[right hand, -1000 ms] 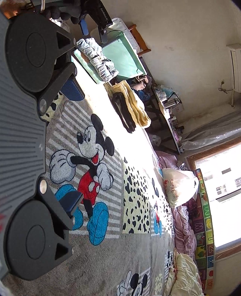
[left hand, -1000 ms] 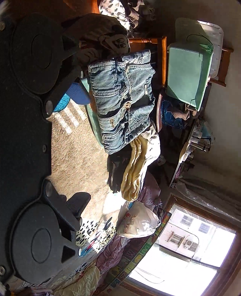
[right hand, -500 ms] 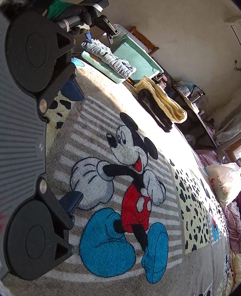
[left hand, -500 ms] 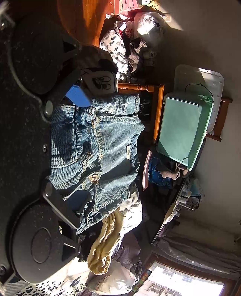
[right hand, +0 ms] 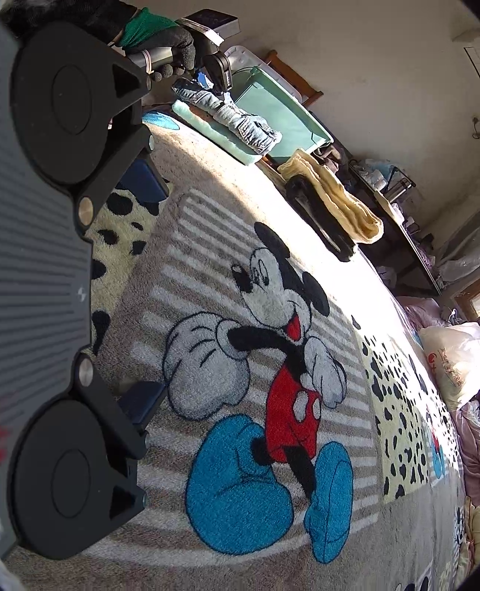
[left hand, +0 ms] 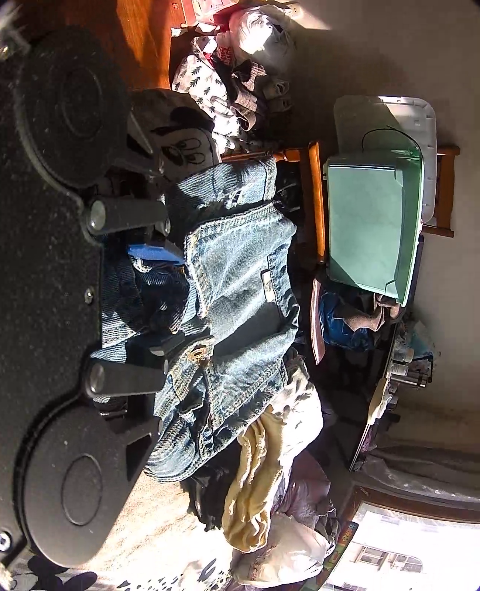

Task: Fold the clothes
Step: 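Move the left tool to the blue denim jacket and grasp it, then lift the denim jacket with the left tool and carry it onto the bed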

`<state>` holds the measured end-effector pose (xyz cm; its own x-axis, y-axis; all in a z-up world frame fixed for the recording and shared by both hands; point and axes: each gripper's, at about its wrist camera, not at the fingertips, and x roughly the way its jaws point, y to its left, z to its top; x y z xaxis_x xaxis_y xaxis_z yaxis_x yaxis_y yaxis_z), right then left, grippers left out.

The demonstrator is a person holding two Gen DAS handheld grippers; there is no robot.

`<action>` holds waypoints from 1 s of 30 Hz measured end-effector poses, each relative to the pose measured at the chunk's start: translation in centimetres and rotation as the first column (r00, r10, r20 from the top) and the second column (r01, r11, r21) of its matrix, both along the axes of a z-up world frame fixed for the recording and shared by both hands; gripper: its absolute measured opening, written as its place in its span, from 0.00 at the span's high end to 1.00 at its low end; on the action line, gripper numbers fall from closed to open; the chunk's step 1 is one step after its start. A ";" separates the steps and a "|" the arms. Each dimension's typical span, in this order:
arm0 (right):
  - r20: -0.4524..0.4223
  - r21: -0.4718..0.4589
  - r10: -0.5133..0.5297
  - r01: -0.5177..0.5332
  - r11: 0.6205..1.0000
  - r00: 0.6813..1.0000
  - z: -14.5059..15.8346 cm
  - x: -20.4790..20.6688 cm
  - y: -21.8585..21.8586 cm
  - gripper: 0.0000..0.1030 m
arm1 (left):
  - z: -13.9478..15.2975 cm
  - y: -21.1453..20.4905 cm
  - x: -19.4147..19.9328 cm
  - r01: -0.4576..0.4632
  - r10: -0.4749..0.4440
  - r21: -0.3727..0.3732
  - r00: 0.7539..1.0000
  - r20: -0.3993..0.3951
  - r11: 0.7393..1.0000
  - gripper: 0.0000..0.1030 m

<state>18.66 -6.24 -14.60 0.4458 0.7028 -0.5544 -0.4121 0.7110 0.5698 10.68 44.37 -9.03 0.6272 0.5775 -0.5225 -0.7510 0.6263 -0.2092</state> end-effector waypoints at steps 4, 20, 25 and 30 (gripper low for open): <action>-0.005 0.019 -0.004 0.004 1.000 1.000 0.3 -1.0 -1.1 0.00 | 2.4 -1.2 -1.6 0.069 -0.063 -0.040 0.989 0.132 0.997 0.69; 0.074 0.157 -0.177 0.164 0.974 0.981 3.9 -3.8 -13.1 0.00 | 17.1 -21.4 3.9 0.557 -0.500 0.046 0.703 0.506 0.829 0.72; 0.116 0.200 -0.283 0.256 0.946 0.952 4.9 -5.0 -18.8 0.00 | 20.0 -28.8 6.7 0.654 -0.601 0.097 0.614 0.511 0.750 0.72; 0.129 0.232 -0.396 0.361 0.903 0.909 4.4 -6.0 -24.0 0.00 | 20.3 -36.3 10.2 0.727 -0.713 0.151 0.573 0.403 0.669 0.72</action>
<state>12.68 -30.28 -10.19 0.7745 0.5489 -0.3145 -0.2364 0.7122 0.6610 20.84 8.08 11.31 0.9768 -0.1689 -0.1317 0.1042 0.9118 -0.3972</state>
